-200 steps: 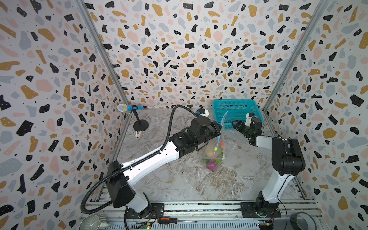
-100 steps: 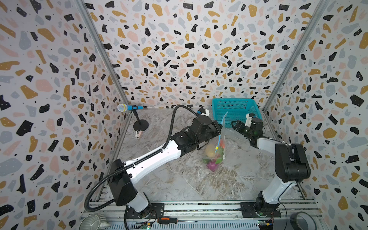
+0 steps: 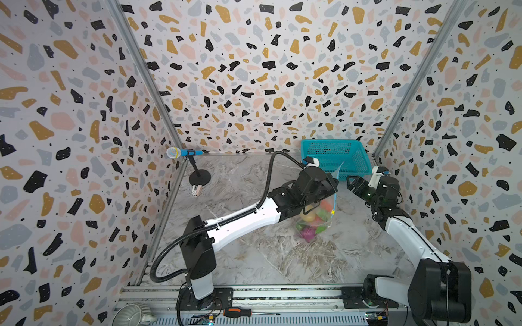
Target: Place the food in the zip-top bag and seal the zipper
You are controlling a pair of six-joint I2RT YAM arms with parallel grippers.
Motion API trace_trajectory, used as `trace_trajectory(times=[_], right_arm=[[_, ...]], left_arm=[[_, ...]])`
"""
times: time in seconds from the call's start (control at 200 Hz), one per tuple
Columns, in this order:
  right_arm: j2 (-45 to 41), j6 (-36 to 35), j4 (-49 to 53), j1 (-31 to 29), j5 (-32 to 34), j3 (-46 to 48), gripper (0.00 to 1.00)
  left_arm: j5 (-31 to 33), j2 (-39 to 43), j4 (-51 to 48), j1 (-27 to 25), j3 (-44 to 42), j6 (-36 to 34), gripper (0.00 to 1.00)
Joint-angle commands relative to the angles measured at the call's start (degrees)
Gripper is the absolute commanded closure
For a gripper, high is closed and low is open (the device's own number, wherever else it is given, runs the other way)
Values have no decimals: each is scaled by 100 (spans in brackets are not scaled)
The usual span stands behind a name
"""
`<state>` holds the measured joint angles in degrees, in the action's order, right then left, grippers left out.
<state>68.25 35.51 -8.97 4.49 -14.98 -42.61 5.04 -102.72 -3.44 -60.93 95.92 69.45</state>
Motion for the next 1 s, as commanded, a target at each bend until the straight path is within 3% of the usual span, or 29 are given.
trace_trajectory(times=[0.0,0.09,0.235,0.42,0.586,0.771,0.996], right_arm=[[-357,-15,498,181,230,-242,17],[-402,-91,574,210,218,-376,17],[-303,-181,585,62,269,-501,18],[-31,-403,593,-712,672,-625,18],[203,-659,677,-1445,1063,-750,18],[544,-902,816,-2057,1207,-976,18],[807,-1104,918,-2771,1267,-1037,24]], left_arm=[[109,-3,766,-141,276,265,100],[142,154,1008,-148,-22,399,100],[542,973,1667,-10,-1600,769,100],[227,1812,2505,755,-3989,1315,100],[-129,2199,3119,1497,-5540,1550,100],[-216,2543,2446,2164,-5884,780,100],[-515,2337,2238,2901,-6326,-289,100]])
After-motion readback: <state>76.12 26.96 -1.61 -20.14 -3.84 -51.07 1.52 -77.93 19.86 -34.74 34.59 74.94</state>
